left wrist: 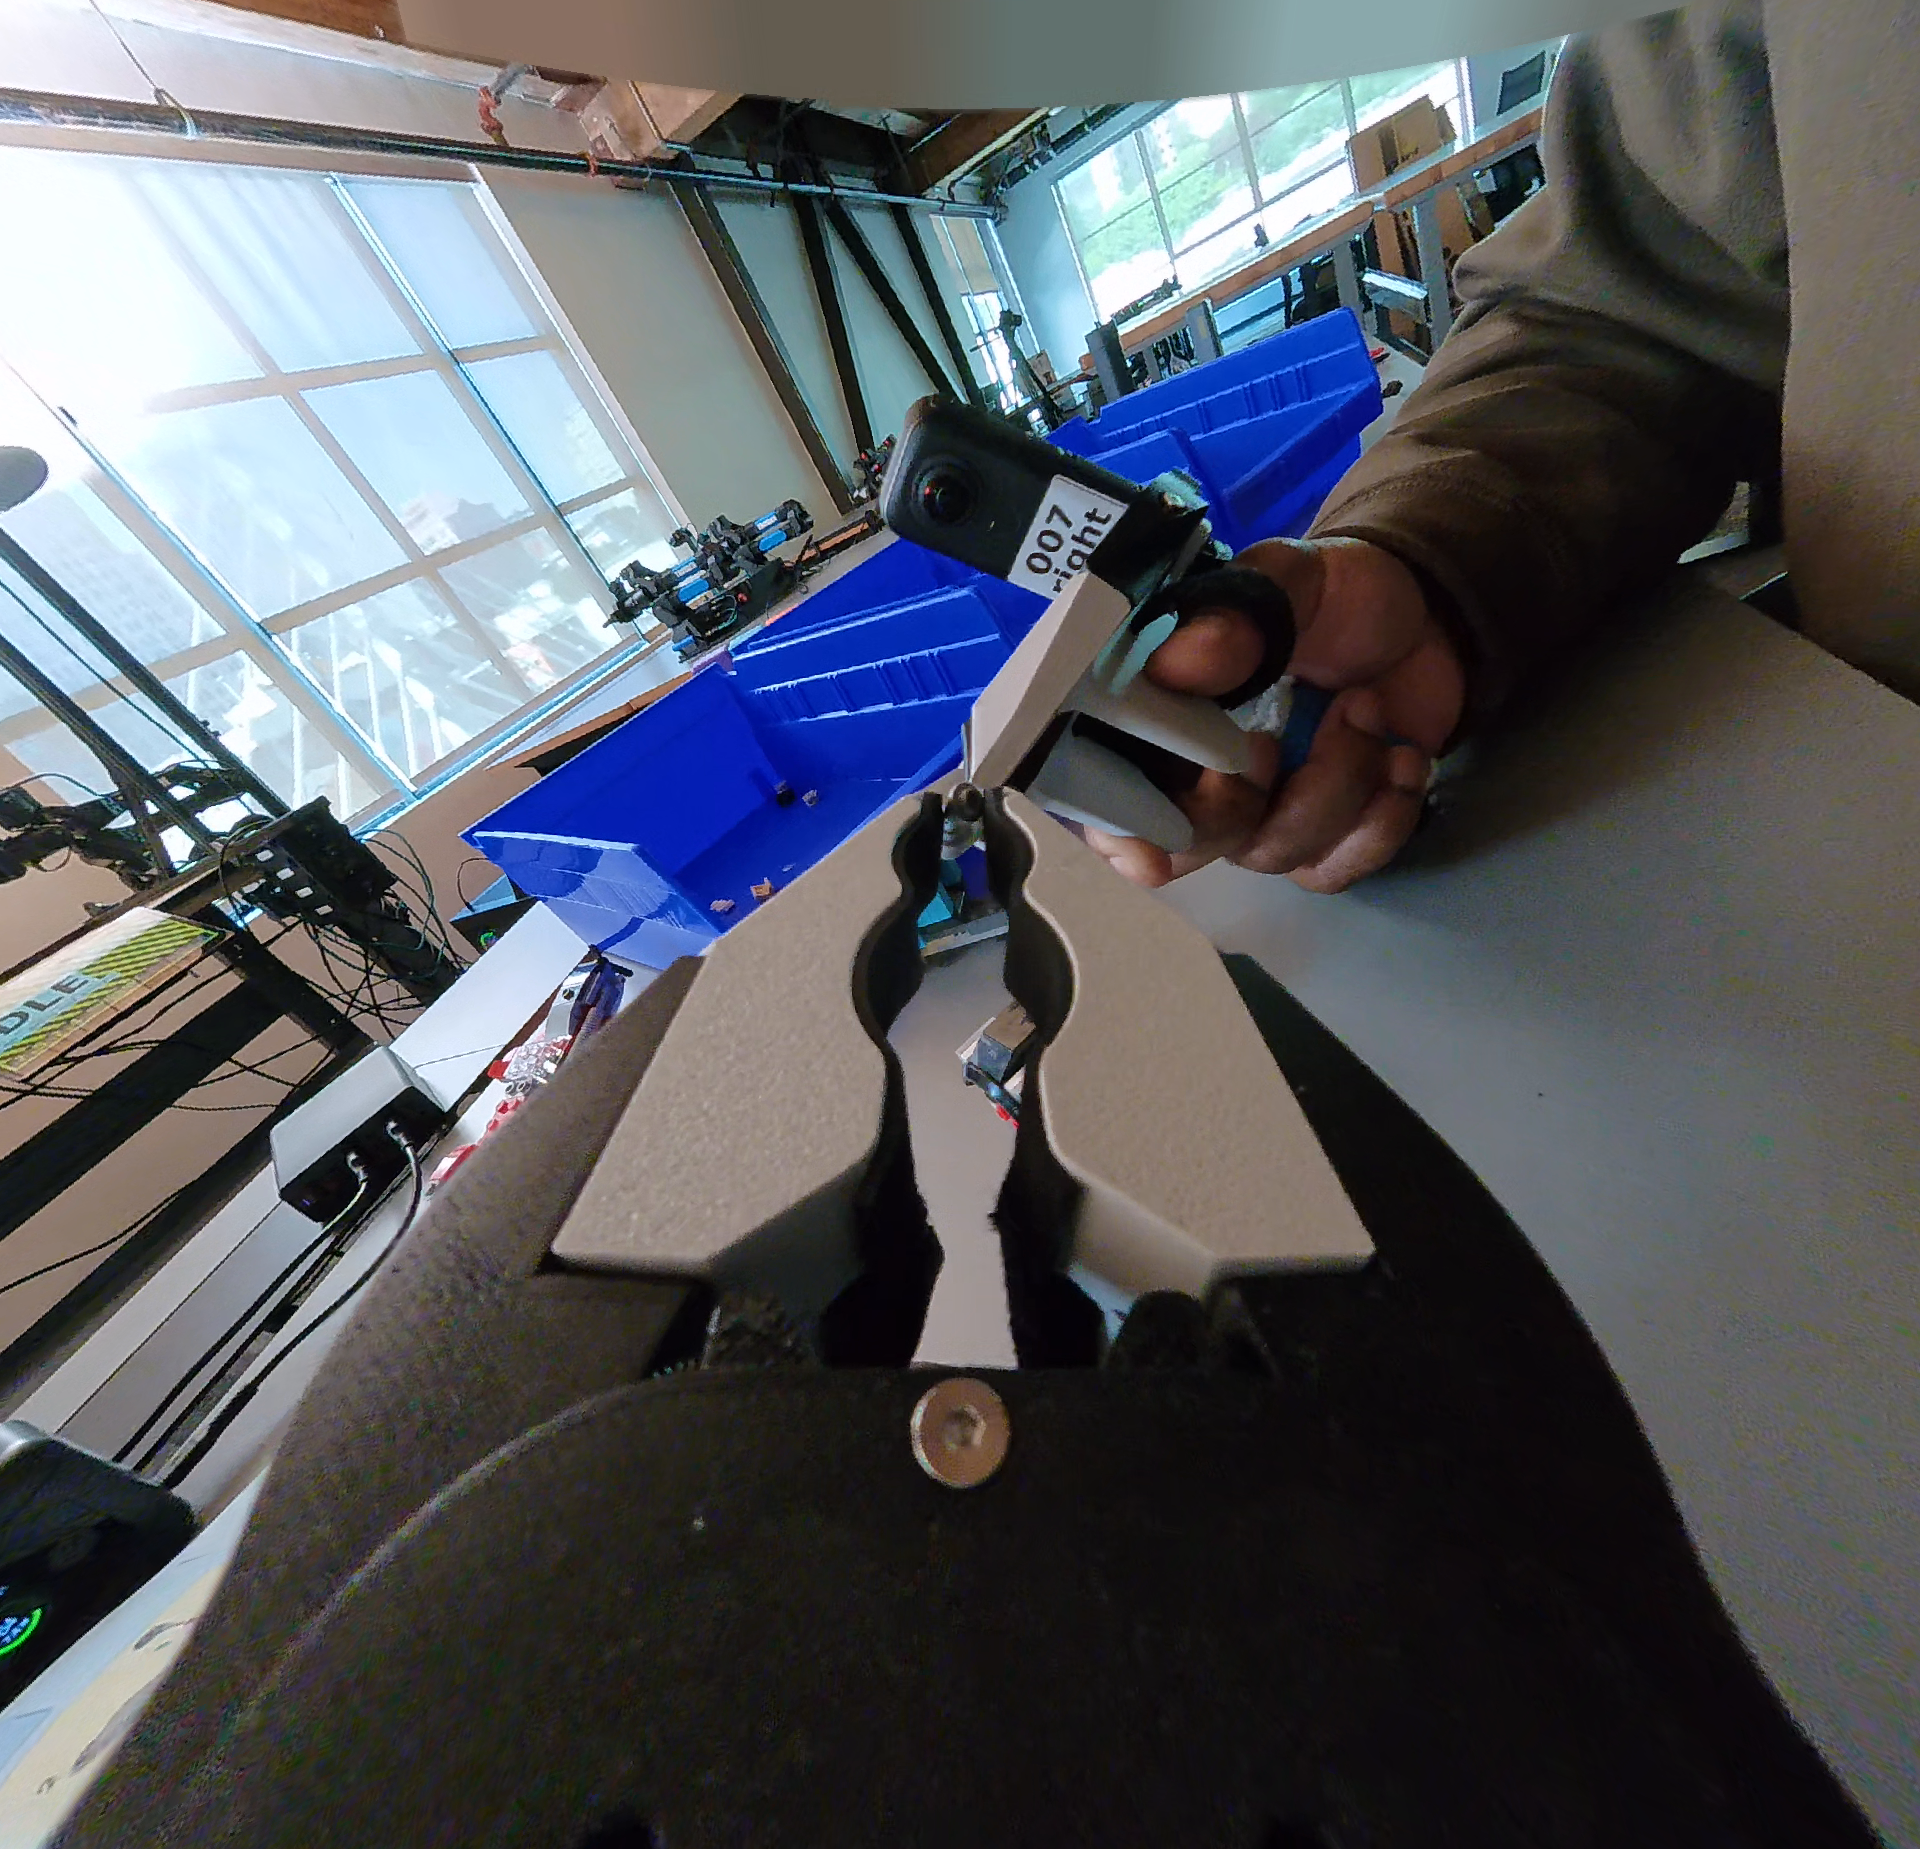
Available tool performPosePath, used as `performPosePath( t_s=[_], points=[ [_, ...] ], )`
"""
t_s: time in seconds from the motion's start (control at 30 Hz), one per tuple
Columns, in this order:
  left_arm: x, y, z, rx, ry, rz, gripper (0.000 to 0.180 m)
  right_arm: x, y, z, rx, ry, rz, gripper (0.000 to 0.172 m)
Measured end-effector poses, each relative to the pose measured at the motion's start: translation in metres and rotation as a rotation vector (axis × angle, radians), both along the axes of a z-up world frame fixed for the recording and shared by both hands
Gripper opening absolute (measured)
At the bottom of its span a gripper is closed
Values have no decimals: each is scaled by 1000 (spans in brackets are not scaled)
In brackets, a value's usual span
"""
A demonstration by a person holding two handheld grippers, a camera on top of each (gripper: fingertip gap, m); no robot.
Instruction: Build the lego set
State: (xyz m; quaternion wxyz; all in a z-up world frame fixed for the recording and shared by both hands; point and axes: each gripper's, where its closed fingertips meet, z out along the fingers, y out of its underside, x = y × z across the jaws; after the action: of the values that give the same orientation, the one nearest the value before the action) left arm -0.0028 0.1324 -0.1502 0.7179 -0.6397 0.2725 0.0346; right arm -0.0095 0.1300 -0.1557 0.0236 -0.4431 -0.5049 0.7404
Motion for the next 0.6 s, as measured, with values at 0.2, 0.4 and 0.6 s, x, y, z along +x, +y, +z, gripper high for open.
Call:
performPosePath(
  t_s=[0.2,0.4,0.6],
  points=[
    [0,1,0,-4,-16,0,9,0,1,0,0,1,-5,6],
    [0,0,0,-4,-23,-2,9,0,1,1,-8,0,-5,6],
    [0,0,0,-3,-25,-1,11,0,2,2,-20,-1,-7,6]
  ],
)
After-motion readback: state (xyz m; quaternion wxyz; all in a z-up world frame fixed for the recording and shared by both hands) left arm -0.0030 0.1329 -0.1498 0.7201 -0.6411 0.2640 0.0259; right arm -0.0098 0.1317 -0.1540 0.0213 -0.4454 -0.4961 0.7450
